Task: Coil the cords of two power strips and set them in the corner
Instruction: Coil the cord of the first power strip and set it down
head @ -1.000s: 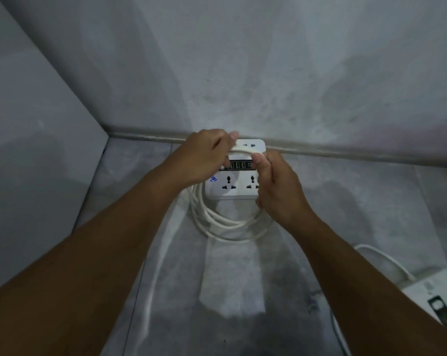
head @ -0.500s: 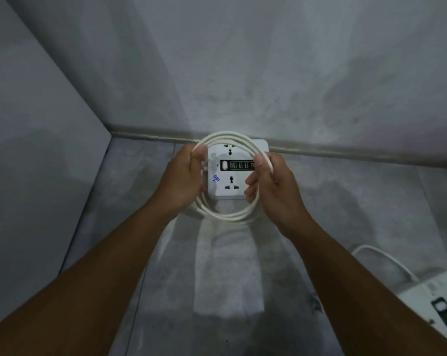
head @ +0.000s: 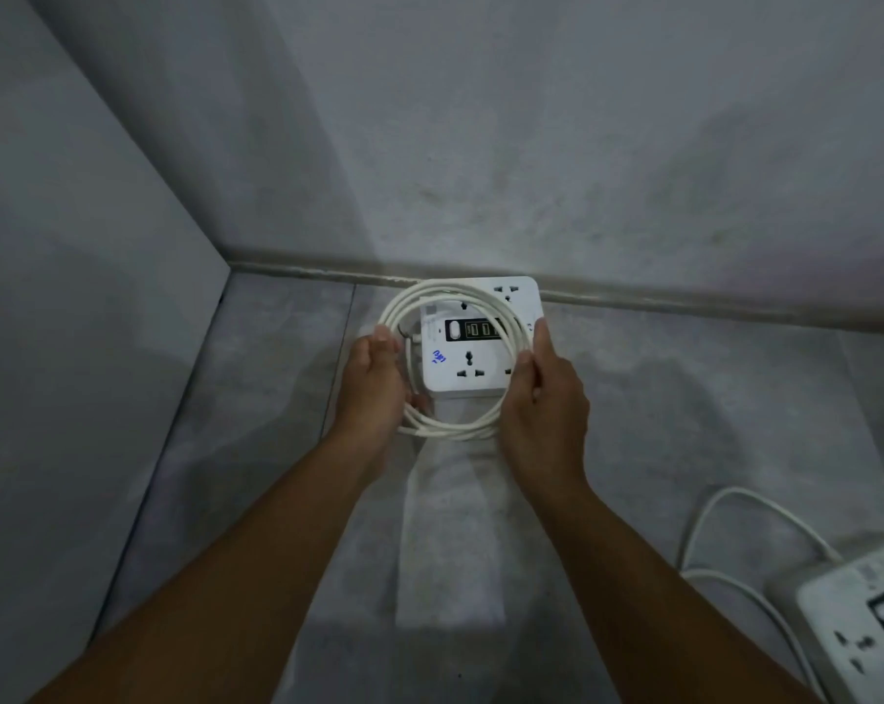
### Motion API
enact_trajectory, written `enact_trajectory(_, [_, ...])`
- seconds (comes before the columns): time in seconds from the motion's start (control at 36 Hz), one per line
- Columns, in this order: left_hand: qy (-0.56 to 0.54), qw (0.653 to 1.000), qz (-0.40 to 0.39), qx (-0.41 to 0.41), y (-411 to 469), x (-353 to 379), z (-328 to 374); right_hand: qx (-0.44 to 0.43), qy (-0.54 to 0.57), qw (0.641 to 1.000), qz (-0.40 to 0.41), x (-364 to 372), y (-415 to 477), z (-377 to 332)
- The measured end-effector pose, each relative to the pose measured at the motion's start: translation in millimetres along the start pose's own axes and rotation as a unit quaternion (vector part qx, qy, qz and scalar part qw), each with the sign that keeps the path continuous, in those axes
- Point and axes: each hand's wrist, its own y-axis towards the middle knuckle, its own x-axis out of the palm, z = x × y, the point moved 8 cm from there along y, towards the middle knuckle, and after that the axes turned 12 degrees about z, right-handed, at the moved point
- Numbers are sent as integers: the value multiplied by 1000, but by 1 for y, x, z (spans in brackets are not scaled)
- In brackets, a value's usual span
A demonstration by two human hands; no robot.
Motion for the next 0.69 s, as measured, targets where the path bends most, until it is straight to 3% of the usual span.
enact_trajectory(0.22, [43,999,5,-7,11,2,-3,14,-11,1000,6,-2,3,11])
enact_trajectory(0.47, [110,991,29,64,30,2,7,-27,-30,999,24,-15,15,15])
enact_trajectory(0.69, [126,989,24,73,33,0,16,48,7,996,69,-21,30,21])
